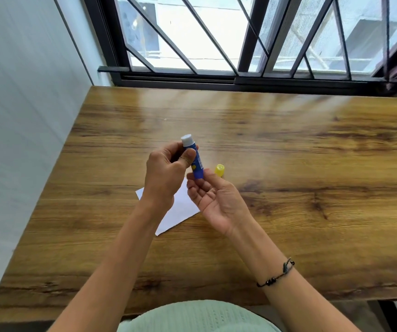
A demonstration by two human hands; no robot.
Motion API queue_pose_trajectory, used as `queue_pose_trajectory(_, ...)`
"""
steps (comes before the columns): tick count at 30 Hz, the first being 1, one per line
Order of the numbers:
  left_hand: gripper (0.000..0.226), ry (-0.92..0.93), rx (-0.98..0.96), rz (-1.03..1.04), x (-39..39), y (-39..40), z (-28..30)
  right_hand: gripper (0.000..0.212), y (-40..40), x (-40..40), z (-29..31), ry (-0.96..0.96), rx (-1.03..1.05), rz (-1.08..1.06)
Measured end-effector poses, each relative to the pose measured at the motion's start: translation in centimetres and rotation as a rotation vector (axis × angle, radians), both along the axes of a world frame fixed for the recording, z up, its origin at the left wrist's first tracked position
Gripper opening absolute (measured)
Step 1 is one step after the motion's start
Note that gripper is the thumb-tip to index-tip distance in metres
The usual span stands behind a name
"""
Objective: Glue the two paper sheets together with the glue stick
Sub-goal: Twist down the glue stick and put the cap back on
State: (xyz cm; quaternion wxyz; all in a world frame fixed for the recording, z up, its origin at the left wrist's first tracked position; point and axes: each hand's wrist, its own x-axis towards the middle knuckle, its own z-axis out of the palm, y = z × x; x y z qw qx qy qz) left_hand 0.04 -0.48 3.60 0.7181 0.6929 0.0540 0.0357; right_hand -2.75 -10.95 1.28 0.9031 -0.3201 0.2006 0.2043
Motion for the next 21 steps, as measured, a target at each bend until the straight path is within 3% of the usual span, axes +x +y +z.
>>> queue_pose_trajectory(4, 0.015, 0.008, 0.020, -0.003, 0.14, 0.00, -0.07, 0.043, -0.22, 0.25, -0.03, 0.043, 0.001, 0.097)
queue_pose_trajectory(10, 0.024, -0.003, 0.031, -0.016, 0.23, -0.11, -0.14, 0.017, -0.20, 0.67, -0.30, -0.055, -0.031, -0.005)
queue_pose_trajectory(14, 0.023, -0.001, 0.036, -0.007, 0.23, -0.06, -0.20, 0.021, -0.14, 0.49, -0.63, -0.047, 0.008, 0.002)
queue_pose_trajectory(18, 0.021, 0.001, 0.067, 0.005, 0.13, -0.09, -0.34, 0.048, -0.20, 0.45, -0.18, 0.038, 0.013, 0.098)
queue_pose_trajectory(21, 0.017, -0.001, 0.084, 0.007, 0.06, -0.25, -0.36, 0.038, -0.13, 0.65, -0.17, 0.038, 0.014, 0.064)
